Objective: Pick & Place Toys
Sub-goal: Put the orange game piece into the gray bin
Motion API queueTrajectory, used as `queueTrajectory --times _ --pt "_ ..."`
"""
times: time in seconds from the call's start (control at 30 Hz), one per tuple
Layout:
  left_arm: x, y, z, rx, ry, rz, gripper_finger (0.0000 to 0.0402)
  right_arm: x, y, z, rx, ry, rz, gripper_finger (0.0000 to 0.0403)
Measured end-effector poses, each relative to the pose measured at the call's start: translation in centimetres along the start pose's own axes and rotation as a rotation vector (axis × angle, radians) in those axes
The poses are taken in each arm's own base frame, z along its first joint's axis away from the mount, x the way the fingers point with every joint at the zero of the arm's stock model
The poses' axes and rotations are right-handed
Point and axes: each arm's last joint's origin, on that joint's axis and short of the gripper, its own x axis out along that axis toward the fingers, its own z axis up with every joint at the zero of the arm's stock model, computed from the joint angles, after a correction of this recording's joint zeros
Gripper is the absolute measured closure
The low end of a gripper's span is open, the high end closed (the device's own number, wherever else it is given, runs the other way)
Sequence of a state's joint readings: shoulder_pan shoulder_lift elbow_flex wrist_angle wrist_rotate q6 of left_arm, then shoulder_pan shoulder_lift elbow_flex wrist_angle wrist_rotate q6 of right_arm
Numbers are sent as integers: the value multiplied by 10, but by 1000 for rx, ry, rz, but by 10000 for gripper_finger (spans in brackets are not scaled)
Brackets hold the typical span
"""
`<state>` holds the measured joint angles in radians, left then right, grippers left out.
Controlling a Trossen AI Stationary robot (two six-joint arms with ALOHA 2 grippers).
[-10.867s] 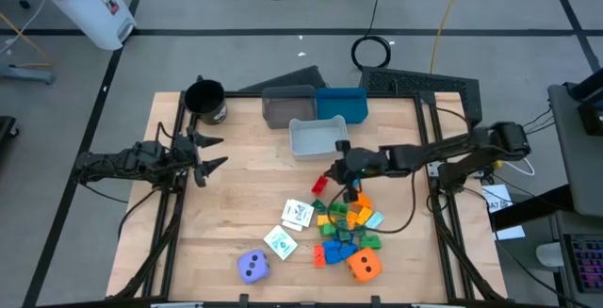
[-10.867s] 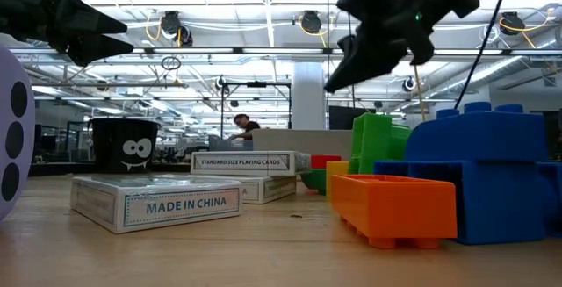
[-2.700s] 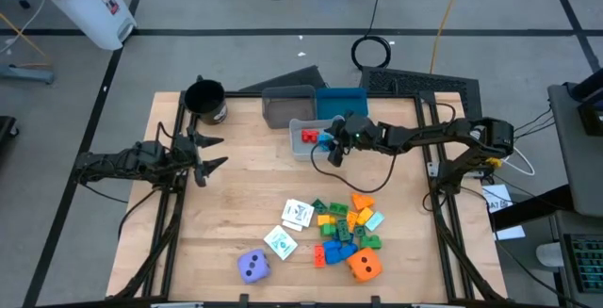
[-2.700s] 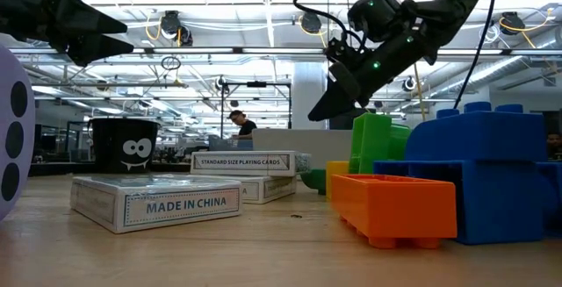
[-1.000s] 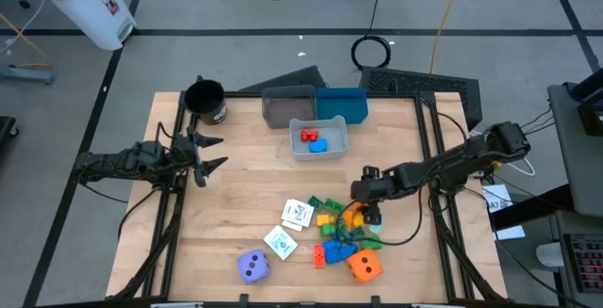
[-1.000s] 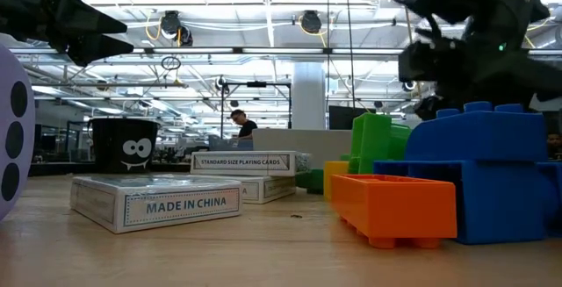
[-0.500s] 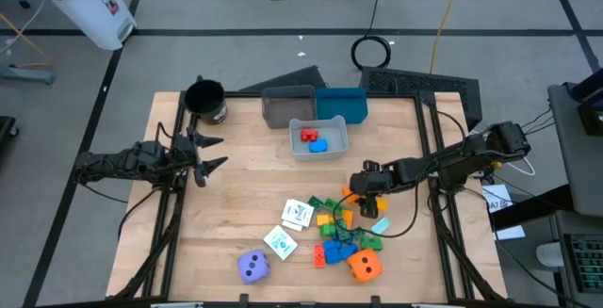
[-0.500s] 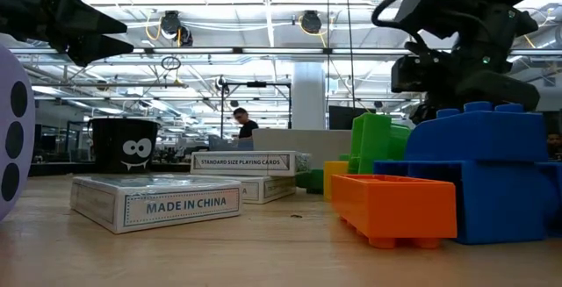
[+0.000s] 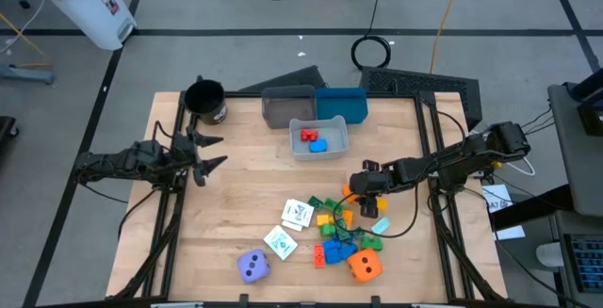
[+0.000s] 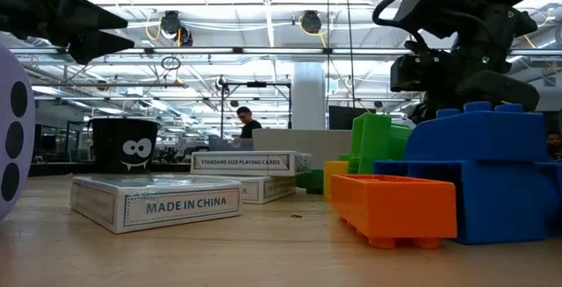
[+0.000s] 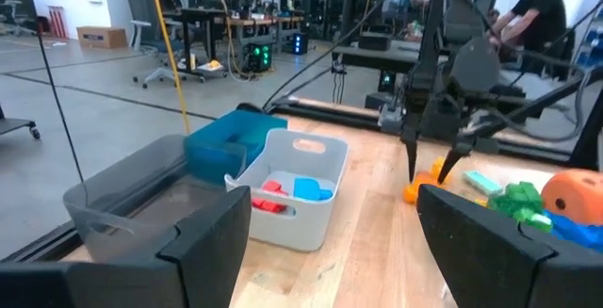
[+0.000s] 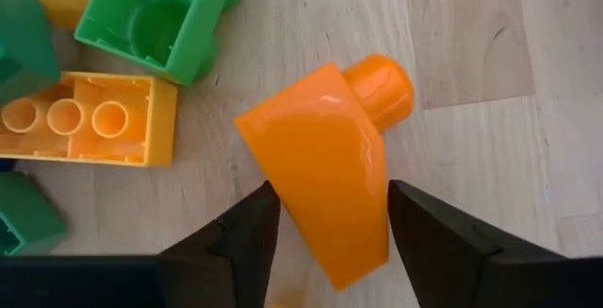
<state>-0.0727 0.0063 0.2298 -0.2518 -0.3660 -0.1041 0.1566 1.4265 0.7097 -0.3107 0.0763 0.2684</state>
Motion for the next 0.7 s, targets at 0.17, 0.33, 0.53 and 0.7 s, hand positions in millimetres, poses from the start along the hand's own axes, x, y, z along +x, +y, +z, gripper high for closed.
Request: queueTrajectory --times 0.17,0.33,0.53,0.7 --pt "0 0 1 -57 -10 -5 91 0 0 0 -2 1 1 222" --pt "12 -3 -32 -33 51 -51 91 0 0 0 -2 0 1 229" --pt "16 -7 -40 21 18 -174 91 0 1 0 -2 0 1 234" --pt "16 -7 -41 36 18 -173 92 0 1 0 -22 0 1 235"
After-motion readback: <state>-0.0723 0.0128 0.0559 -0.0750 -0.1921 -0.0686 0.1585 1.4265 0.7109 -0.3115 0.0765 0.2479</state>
